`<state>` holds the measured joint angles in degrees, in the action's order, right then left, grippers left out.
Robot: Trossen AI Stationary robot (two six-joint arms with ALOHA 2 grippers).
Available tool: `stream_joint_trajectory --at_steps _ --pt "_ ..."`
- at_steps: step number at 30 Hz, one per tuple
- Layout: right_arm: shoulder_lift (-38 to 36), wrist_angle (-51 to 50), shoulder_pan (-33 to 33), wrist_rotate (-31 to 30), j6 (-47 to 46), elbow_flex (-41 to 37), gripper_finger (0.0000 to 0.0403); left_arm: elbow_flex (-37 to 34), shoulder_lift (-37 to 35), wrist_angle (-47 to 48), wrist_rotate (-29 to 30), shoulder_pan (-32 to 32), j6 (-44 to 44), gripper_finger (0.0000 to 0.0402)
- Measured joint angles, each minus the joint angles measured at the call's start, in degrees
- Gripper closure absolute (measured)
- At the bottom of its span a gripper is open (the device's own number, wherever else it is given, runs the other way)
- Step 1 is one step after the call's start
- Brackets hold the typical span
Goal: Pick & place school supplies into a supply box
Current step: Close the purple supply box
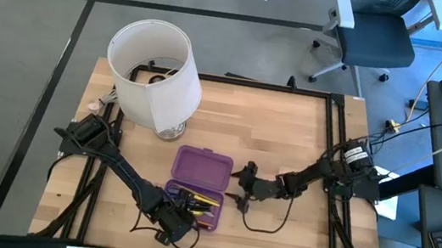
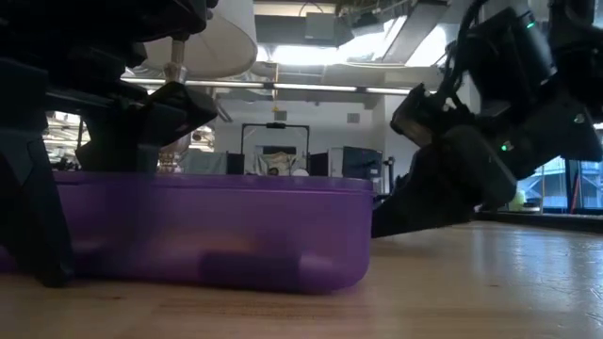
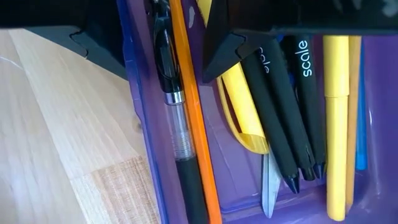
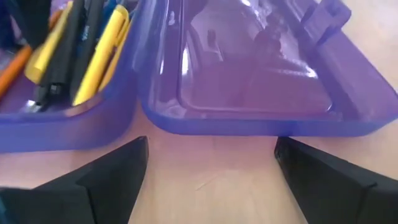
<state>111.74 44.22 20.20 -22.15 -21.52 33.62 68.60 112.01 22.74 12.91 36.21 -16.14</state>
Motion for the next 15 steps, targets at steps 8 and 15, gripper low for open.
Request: stream_joint_trajectory --at_steps 8,15 --pt "5.15 8.13 -3.81 -0.40 14.34 0.05 0.0044 0.31 1.06 -0.19 -0.92 -0.25 3.72 0.0242" --pt "5.77 9.95 -9.44 2.27 20.05 0.20 0.0044 0.28 1.89 -0.07 -3.59 -0.82 3.87 0.0242"
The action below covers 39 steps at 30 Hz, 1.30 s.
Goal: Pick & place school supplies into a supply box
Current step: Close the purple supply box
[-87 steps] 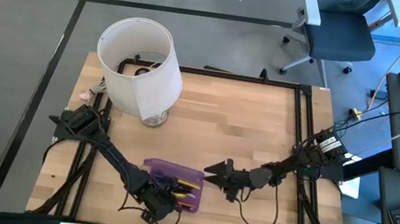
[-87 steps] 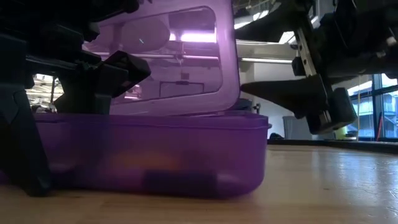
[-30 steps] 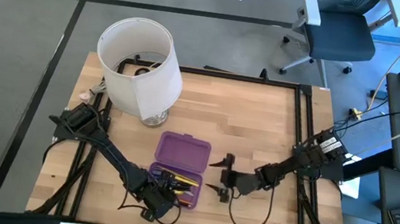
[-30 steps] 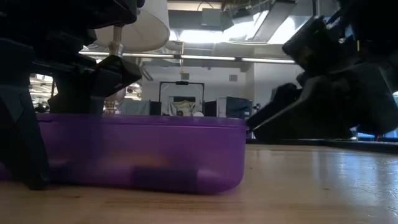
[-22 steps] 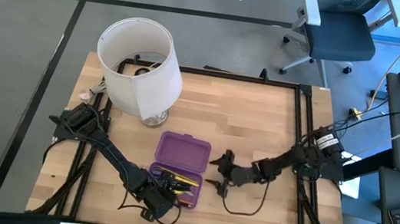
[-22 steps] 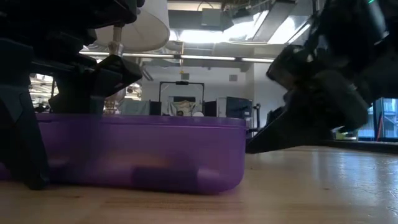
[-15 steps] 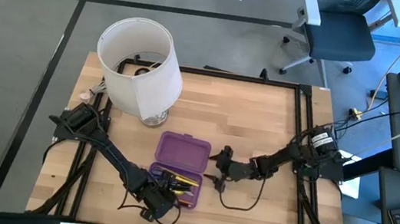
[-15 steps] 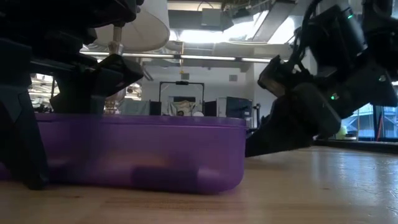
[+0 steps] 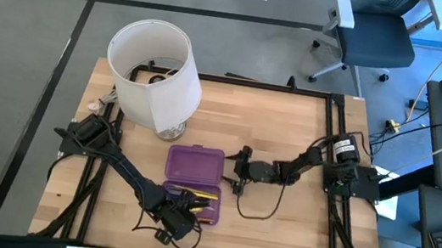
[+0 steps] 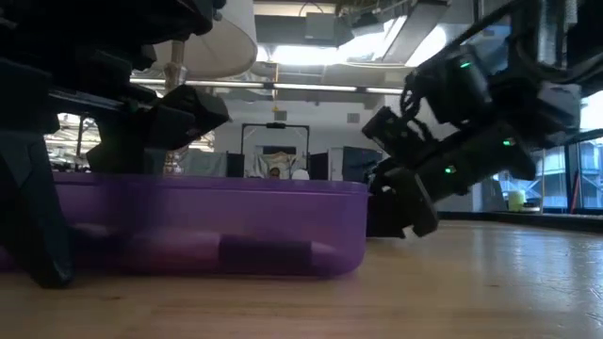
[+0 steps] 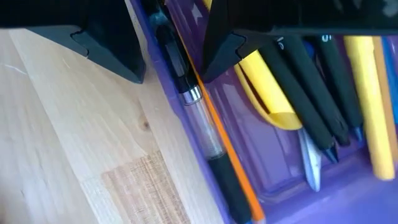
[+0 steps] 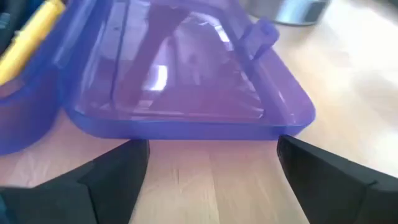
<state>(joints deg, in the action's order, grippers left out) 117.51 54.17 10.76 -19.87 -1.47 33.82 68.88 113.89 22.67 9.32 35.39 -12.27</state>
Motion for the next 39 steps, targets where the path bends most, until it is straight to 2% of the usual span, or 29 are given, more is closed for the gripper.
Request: stream_joint_trajectory --at_steps 9,11,16,21,28,31,36,39 --pt "0.22 -1.21 -10.30 28.95 1.83 3.34 0.0044 -0.08 0.21 -0.19 -0.13 0.03 0.92 0.0242" --pt "0.35 -1.65 -10.96 31.74 2.85 4.52 0.0044 -0.12 0.21 -0.26 -0.19 0.03 1.28 0.0242" --pt "0.57 -2.51 -10.48 33.45 10.58 7.31 0.0044 -0.16 0.21 -0.53 -0.30 0.03 3.04 0.0242" --pt "0.46 -2.67 -9.95 30.50 14.85 8.99 0.0044 -0.19 0.21 -0.58 -0.30 0.03 3.97 0.0242" --pt "0.35 -1.22 -8.79 29.49 26.14 9.14 0.0044 -0.19 0.21 -0.62 -0.43 0.03 4.57 0.0242" --pt "0.35 -0.54 -8.06 26.02 29.84 9.14 0.0044 -0.19 0.21 -0.61 -0.47 0.05 4.65 0.0242" --pt "0.23 1.40 -6.68 24.00 42.43 9.21 0.0044 -0.21 0.21 -0.63 -0.71 0.05 4.67 0.0242" --pt "0.20 2.88 -5.59 23.94 46.85 9.23 0.0044 -0.21 0.21 -0.63 -0.81 0.05 4.67 0.0242"
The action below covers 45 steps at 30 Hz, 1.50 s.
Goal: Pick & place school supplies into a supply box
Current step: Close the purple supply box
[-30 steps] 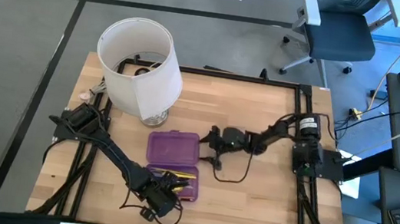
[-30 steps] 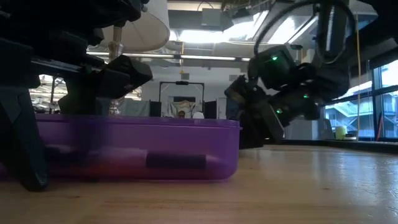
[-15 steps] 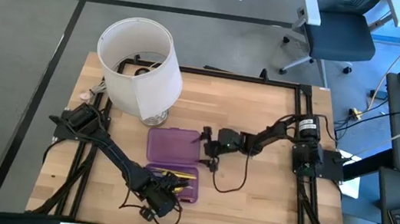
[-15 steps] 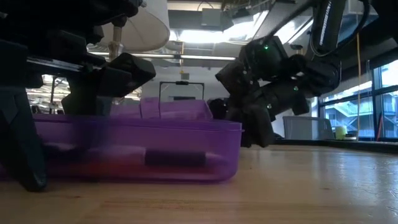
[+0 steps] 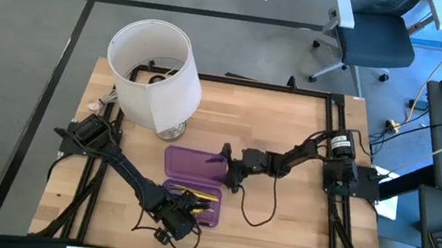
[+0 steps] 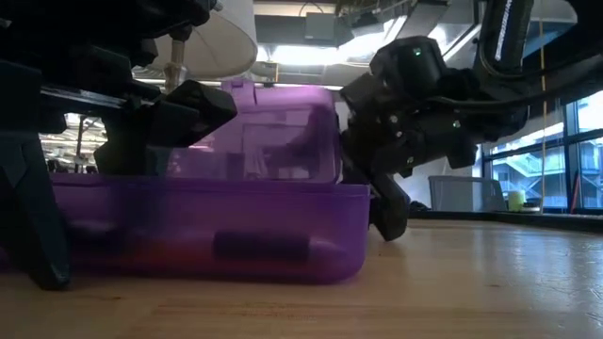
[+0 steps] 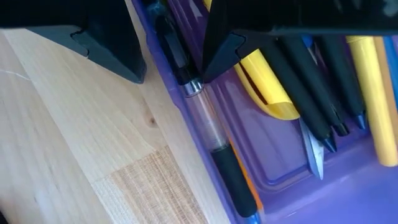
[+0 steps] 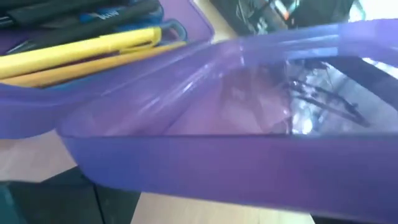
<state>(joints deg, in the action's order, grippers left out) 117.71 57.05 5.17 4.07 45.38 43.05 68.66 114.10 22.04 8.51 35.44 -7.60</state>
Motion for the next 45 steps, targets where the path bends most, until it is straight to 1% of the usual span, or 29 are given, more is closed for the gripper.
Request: stream_joint_trajectory --at_steps 3,8,12,17,23,30,35,45 --pt "0.00 1.63 0.94 -0.05 3.56 -0.02 0.0044 -0.02 0.00 0.00 -0.07 0.00 -0.02 0.0242" --pt "0.00 4.85 2.09 -0.02 13.85 -0.02 0.0044 -0.02 0.00 0.35 -0.08 0.04 -0.07 0.0242" --pt "0.00 6.41 2.34 -0.07 19.15 -0.02 0.0044 -0.02 0.00 0.39 -0.08 0.04 -0.11 0.0242" --pt "0.00 6.45 2.32 -0.12 20.33 -0.02 0.0044 -0.09 -0.21 0.45 -0.08 0.04 -0.09 0.0242" --pt "0.00 7.08 2.32 -0.08 23.78 0.00 0.0044 -0.26 -2.22 0.53 0.69 0.09 -0.41 0.0242" --pt "0.00 7.08 2.32 -0.03 23.92 0.00 0.0044 -0.35 -3.30 1.98 1.42 0.17 -1.45 0.0242" --pt "0.00 7.08 2.32 -0.01 23.91 0.02 0.0044 -0.33 -3.34 2.08 1.42 -0.24 -5.08 0.0242" --pt "0.00 7.07 2.32 -0.01 23.91 0.02 0.0044 -0.14 -3.50 2.02 1.09 -0.33 -5.25 0.0242"
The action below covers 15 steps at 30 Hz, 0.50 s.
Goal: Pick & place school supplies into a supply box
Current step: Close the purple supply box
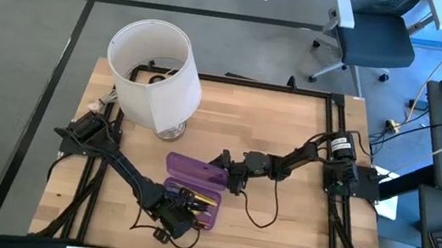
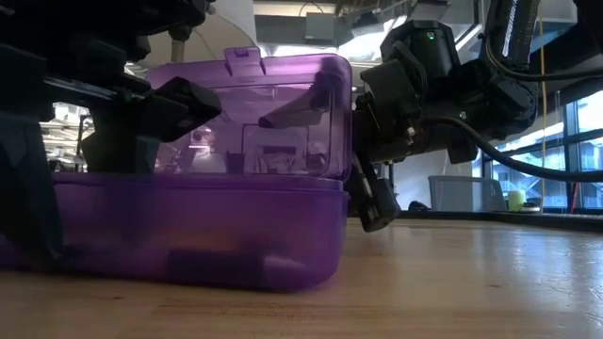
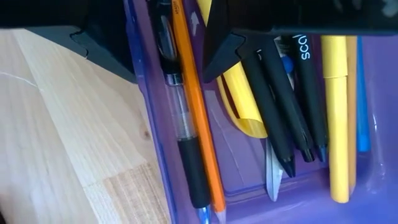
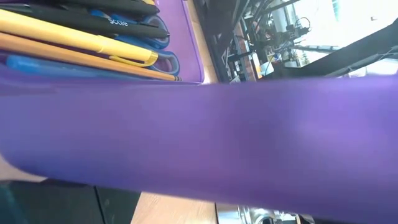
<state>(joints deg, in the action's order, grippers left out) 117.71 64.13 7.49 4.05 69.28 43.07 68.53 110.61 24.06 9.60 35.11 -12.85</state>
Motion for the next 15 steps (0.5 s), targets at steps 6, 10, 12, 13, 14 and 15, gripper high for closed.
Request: stream_joint_trajectory --at_steps 6,10,12,13,14,15 --pt "0.00 -0.01 0.00 0.00 0.01 0.00 0.0044 0.06 -0.48 0.16 0.92 -0.02 -0.10 0.0242" --pt "0.00 -0.03 0.00 0.00 0.01 0.00 0.0044 3.14 -1.03 6.11 0.69 -0.13 -1.17 0.0242" --pt "0.00 -0.03 -0.02 0.00 -0.05 0.04 0.0044 5.71 -1.45 9.65 0.81 -0.12 -1.58 0.0242" --pt "0.00 -0.03 -0.02 0.00 -0.01 0.09 0.0044 6.80 -1.88 11.62 0.84 0.01 -1.57 0.0242" --pt "0.00 -0.03 -0.02 0.01 -0.02 0.15 0.0044 7.82 -2.27 12.52 0.84 0.12 -1.58 0.0242" --pt "-0.02 -0.01 -0.02 0.00 -0.04 0.15 0.0044 8.72 -2.59 12.73 0.82 0.27 -1.56 0.0242"
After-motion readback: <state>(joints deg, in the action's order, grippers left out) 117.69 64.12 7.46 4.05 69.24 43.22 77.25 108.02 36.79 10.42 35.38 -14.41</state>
